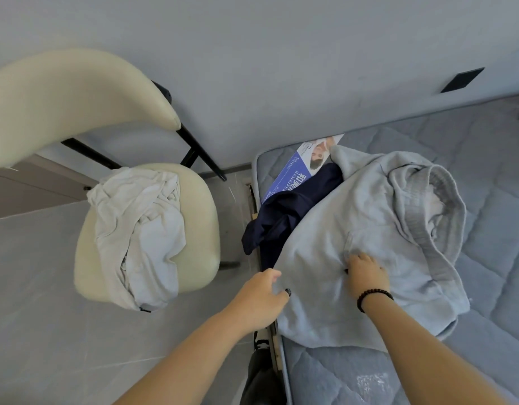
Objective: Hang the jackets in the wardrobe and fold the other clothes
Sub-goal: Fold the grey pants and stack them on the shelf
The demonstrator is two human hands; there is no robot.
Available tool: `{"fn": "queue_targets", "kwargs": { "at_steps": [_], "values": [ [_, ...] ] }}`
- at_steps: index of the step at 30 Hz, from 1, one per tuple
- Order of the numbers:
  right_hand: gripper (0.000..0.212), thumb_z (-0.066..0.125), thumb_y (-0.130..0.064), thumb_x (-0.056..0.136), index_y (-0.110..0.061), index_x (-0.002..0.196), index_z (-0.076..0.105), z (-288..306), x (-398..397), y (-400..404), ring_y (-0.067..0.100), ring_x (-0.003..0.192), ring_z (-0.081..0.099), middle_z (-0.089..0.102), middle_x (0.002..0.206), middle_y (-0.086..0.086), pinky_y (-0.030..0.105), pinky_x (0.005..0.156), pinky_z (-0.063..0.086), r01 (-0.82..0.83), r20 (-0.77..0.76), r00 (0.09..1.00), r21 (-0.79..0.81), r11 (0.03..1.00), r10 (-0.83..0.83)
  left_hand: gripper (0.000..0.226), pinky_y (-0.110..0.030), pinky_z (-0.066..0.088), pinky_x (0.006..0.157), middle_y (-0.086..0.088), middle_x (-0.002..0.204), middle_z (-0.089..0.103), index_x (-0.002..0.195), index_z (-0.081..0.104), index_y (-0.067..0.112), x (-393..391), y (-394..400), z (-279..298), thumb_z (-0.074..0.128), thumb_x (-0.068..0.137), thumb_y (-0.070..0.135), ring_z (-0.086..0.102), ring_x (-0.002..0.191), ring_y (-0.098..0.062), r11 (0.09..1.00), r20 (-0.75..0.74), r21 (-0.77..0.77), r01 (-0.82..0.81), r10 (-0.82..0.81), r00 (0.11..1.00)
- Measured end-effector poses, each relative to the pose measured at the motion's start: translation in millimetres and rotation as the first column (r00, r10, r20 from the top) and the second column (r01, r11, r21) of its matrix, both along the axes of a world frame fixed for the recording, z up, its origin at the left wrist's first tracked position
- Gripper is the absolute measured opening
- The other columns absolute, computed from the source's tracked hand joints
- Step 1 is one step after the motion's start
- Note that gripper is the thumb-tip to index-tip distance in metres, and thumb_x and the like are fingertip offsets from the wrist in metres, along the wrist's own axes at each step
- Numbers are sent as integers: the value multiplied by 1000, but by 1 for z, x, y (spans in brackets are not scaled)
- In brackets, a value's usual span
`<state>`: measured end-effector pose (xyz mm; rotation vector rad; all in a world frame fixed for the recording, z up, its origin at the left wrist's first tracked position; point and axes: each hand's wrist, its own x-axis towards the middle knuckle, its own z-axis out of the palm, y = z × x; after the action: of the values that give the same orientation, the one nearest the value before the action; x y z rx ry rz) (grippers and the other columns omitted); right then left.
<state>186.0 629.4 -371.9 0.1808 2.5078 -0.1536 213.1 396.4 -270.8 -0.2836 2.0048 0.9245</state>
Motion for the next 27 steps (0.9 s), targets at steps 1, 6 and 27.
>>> {"fn": "queue_targets", "kwargs": {
  "at_steps": [1,6,27],
  "values": [
    [24,42,-12,96,-18,115,54,3,-2,-1,24,114,49,51,123,3,35,92,42,67,-1,998,-76,995,-67,57,-35,37,109,5,150,38,148,33,24,1,0,2,50,96,40,40,135,-14,1000,6,0,2,-2,1000],
    [13,50,-9,93,-13,80,51,57,-5,-16,21,69,52,59,75,4,27,58,40,402,2,874,-567,720,-486,58,-28,40,101,5,150,39,147,32,26,4,-3,20,53,94,38,44,130,-11,999,24,39,-34,33,999],
    [10,57,-5,93,-12,90,64,374,-45,-171,10,71,60,67,78,0,23,66,53,-24,-54,962,-993,116,-266,27,-10,48,57,5,71,69,79,65,30,-5,-81,212,53,97,14,65,67,0,692,-458,449,-566,722,519]
  ]
}}
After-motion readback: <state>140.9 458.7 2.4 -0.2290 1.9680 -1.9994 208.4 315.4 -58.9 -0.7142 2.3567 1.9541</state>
